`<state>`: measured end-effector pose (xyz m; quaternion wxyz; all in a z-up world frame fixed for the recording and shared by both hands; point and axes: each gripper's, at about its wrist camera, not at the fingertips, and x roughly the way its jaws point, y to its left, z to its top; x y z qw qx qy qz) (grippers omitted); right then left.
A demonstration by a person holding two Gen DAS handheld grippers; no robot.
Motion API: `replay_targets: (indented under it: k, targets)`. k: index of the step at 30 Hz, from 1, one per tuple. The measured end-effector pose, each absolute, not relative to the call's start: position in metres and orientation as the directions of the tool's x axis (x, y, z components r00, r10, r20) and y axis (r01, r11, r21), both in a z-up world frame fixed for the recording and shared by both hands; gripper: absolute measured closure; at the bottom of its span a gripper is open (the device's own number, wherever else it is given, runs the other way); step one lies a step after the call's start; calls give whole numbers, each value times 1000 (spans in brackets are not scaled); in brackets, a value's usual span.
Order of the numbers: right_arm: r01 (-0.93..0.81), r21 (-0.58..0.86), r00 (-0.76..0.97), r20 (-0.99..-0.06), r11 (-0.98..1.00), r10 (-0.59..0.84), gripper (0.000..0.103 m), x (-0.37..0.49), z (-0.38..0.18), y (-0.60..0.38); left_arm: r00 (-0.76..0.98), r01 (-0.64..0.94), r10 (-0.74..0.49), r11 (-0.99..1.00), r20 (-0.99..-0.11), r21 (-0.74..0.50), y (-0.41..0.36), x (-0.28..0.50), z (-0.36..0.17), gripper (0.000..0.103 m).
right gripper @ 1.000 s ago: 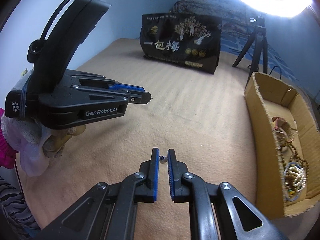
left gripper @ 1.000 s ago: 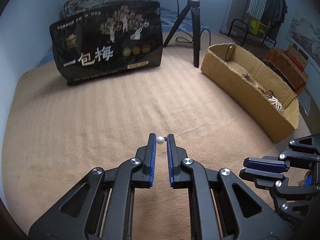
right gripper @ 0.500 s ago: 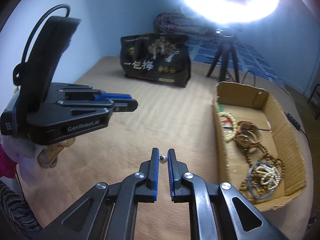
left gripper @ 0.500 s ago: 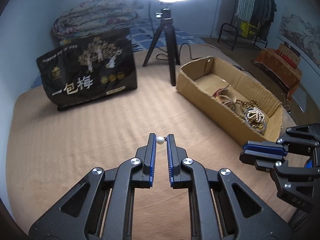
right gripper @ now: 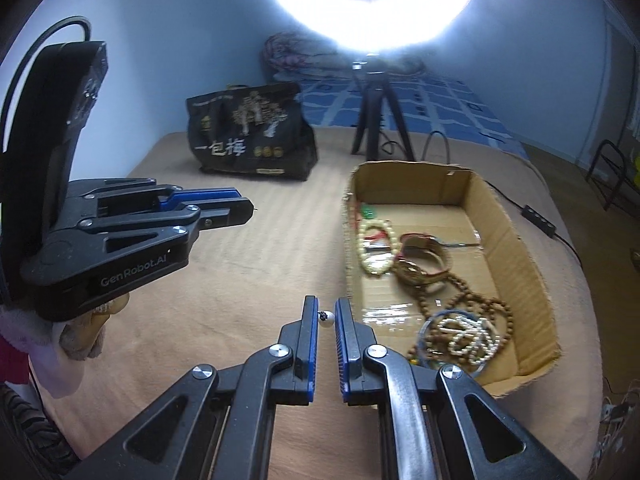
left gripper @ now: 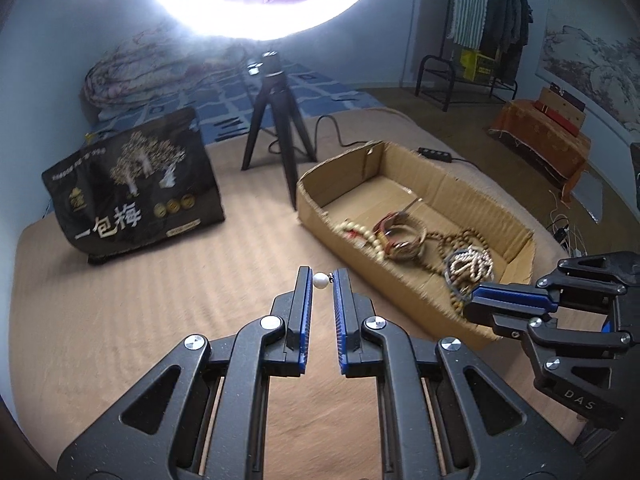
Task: Organize jewelry
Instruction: 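Carry both pearl earrings over the cardboard box with both tools, then open both tools to drop the pearl earrings into the box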
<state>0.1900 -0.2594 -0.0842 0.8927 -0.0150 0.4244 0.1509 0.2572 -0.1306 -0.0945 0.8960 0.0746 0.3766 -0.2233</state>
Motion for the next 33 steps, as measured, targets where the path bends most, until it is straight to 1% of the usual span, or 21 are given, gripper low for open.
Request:
replay_targets:
  k: [13, 33]
  targets:
    - [-217, 98, 611, -762, 971, 214, 97, 197, -78, -293, 621, 488, -385, 872, -682, -48, -176, 270, -82, 94]
    - [-116, 65, 601, -789, 991, 123, 97, 213, -85, -324, 603, 485, -393, 871, -694, -71, -223, 312, -85, 94]
